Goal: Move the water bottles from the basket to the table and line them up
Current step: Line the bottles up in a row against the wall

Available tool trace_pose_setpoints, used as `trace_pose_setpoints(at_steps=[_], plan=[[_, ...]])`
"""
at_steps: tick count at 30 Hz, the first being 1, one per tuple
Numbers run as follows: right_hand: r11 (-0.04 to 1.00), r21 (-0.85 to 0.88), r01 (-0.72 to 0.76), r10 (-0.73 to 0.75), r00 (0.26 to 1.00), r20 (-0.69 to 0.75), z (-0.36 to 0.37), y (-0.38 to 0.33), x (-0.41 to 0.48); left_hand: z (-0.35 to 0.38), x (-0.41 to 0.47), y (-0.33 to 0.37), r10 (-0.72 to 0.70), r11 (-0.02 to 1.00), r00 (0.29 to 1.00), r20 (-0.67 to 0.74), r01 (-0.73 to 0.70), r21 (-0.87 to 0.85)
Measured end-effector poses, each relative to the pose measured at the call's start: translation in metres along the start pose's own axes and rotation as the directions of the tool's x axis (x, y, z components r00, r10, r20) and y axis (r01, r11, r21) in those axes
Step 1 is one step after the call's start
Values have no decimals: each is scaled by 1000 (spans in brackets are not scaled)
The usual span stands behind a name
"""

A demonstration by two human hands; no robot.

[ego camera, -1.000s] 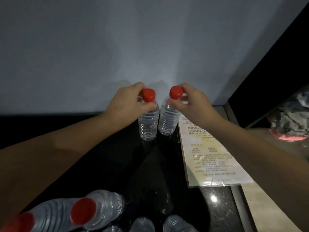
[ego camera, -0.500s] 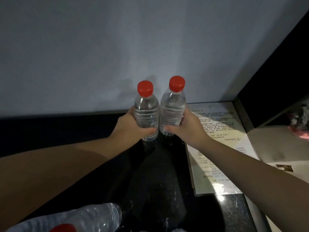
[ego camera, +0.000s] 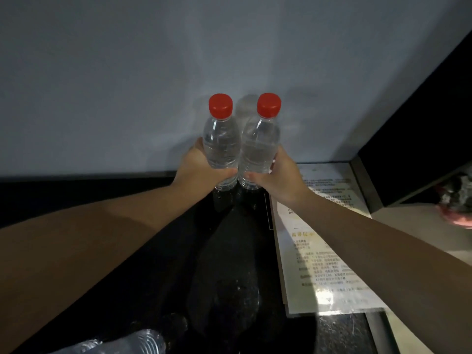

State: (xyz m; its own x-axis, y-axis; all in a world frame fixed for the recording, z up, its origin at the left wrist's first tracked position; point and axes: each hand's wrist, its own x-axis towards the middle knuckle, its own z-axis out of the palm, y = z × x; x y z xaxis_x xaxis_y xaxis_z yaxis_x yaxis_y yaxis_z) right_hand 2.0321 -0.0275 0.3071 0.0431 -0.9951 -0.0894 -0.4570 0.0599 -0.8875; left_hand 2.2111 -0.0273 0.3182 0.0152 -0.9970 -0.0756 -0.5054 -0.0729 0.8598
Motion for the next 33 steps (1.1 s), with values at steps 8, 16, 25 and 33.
trace_pose_setpoints(at_steps=[8,16,25,33], plan=[[992,-106,67,-63,997,35,-11,-20,-3,8,6,0,14,999,998,-67,-17,-35],[976,-216,2,9,999,52,-13,-14,3,11,5,-8,-39,999,999,-5,39,27],[980,-198,13,-10,1000,12,-10,-13,1,10,7,-10,-14,997,1000,11,13,75],[961,-266,-69,76,997,16,-4,-15,-1,7,4,-7,6,994,1000,27,-9,110]])
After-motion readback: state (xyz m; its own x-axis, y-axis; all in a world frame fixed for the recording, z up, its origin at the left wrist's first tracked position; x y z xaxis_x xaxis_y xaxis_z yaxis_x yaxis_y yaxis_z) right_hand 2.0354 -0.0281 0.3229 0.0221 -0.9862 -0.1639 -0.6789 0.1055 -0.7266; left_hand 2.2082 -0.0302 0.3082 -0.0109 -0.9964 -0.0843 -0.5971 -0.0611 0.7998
